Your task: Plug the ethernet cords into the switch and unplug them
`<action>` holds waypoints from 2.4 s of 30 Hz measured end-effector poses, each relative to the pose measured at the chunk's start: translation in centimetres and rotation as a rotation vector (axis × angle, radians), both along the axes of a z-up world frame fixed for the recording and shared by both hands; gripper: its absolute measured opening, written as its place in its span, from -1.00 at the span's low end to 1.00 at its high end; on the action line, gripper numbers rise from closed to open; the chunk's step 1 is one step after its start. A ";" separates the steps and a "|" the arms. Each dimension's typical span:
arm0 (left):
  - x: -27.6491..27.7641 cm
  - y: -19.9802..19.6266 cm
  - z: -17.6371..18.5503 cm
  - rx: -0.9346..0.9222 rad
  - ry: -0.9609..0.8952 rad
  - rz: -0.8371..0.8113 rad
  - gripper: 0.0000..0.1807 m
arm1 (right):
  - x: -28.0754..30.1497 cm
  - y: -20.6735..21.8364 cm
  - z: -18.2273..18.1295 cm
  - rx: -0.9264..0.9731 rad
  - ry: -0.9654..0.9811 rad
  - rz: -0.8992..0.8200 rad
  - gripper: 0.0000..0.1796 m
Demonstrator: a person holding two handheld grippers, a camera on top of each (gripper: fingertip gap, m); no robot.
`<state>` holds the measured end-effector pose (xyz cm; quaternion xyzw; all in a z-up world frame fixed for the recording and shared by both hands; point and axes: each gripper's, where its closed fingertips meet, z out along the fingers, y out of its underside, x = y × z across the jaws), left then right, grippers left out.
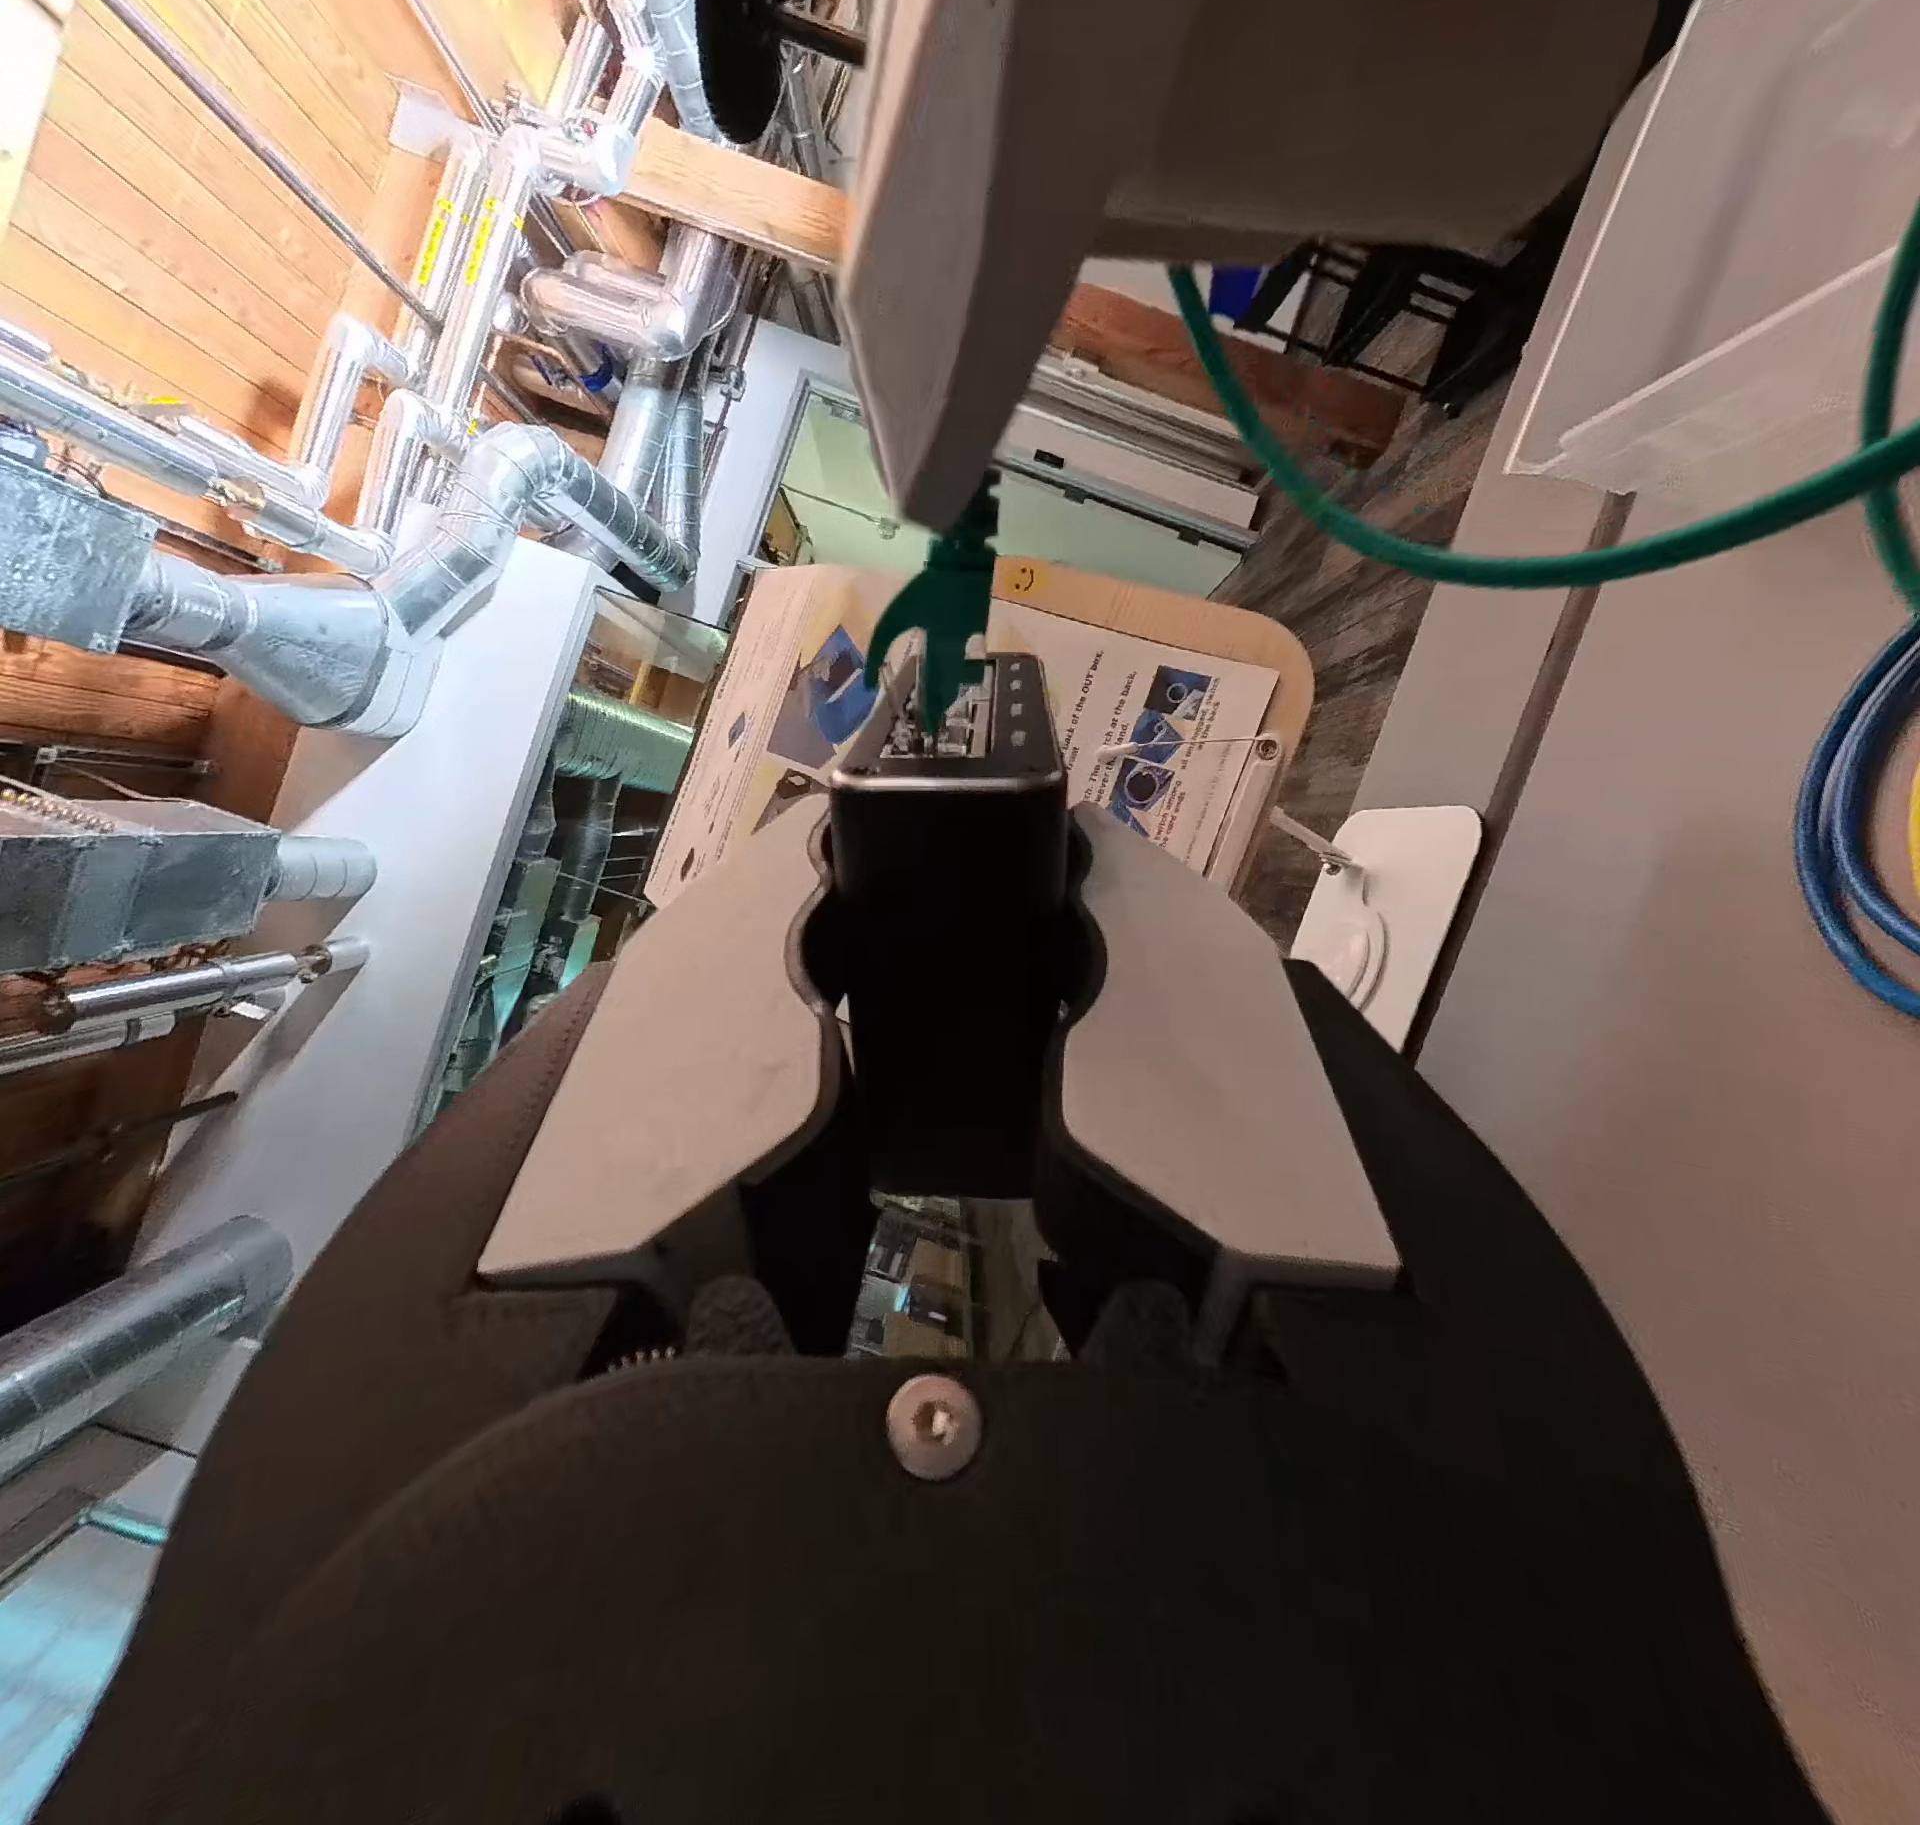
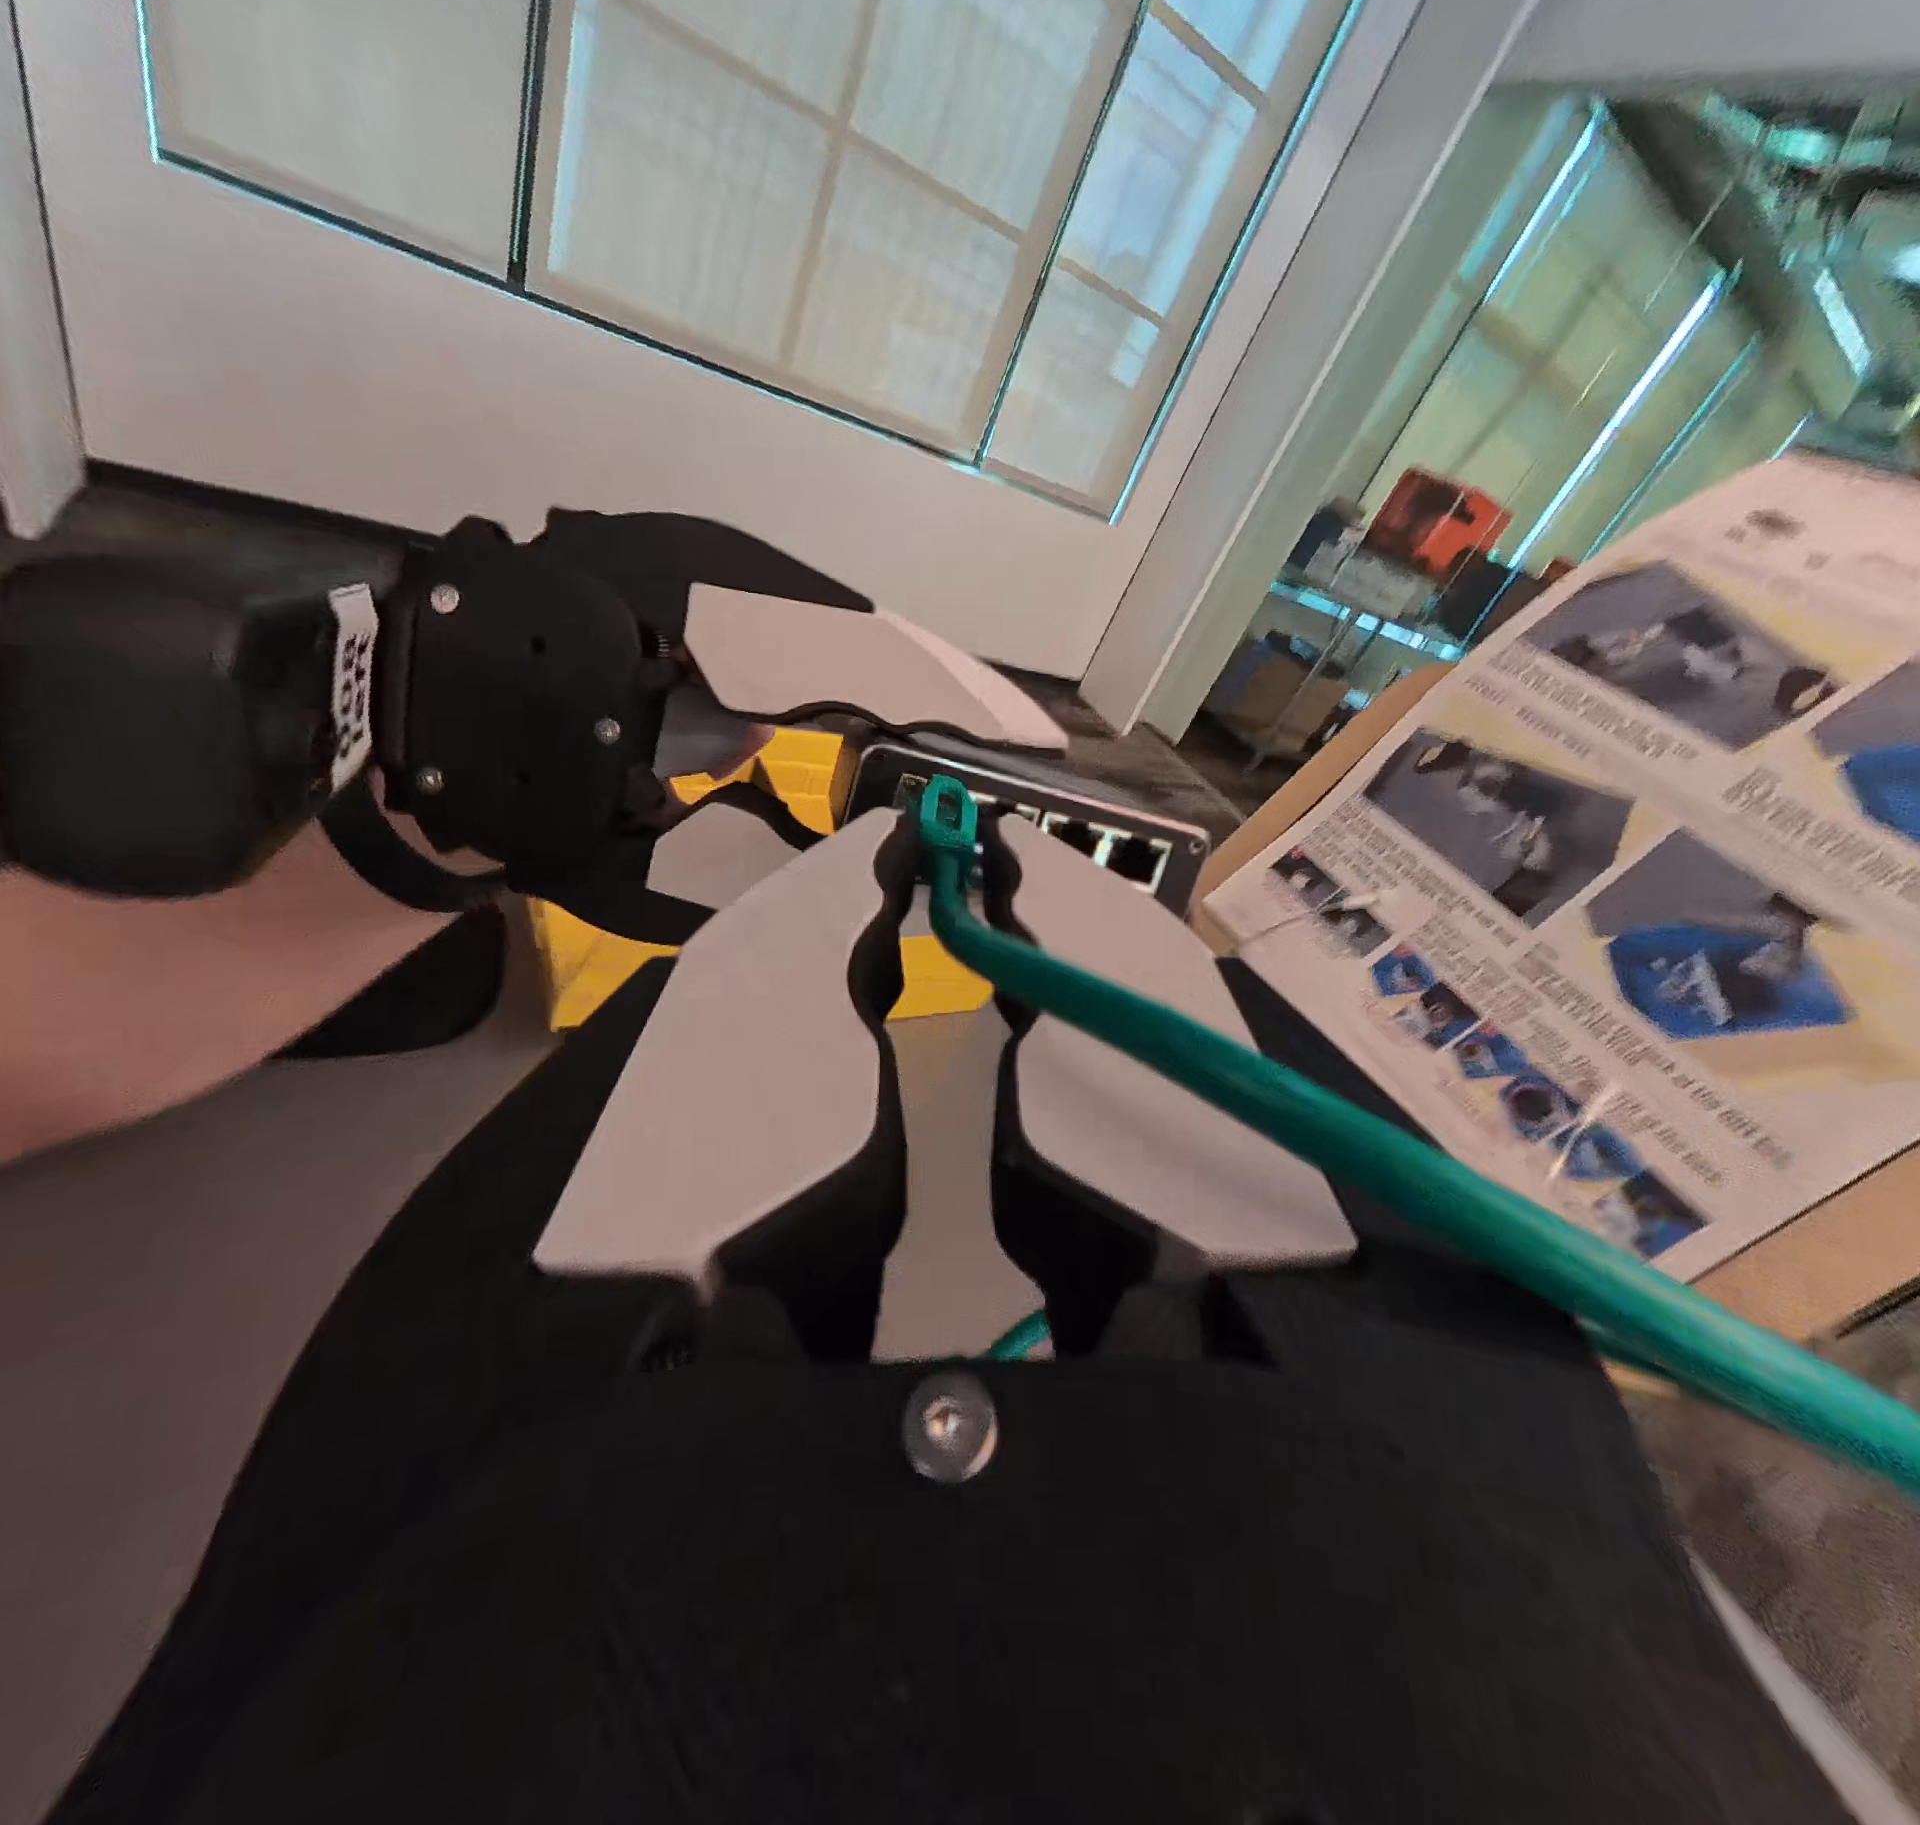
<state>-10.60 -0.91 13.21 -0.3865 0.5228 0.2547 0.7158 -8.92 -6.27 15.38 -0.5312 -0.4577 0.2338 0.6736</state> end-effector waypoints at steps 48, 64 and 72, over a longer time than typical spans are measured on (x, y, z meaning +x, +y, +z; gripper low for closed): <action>-0.5 0.6 -2.8 -0.035 0.166 -0.017 -0.60 | -1.2 0.9 -4.7 -0.339 -0.149 -0.008 -0.76; -1.8 -7.1 -15.4 -0.255 0.391 -0.219 -0.60 | 8.9 -9.0 -1.5 -0.207 0.005 -0.042 -0.84; -1.6 -9.7 -23.1 -0.454 0.510 -0.337 -0.60 | 9.5 -0.5 -13.4 -0.439 -0.258 -0.265 -0.74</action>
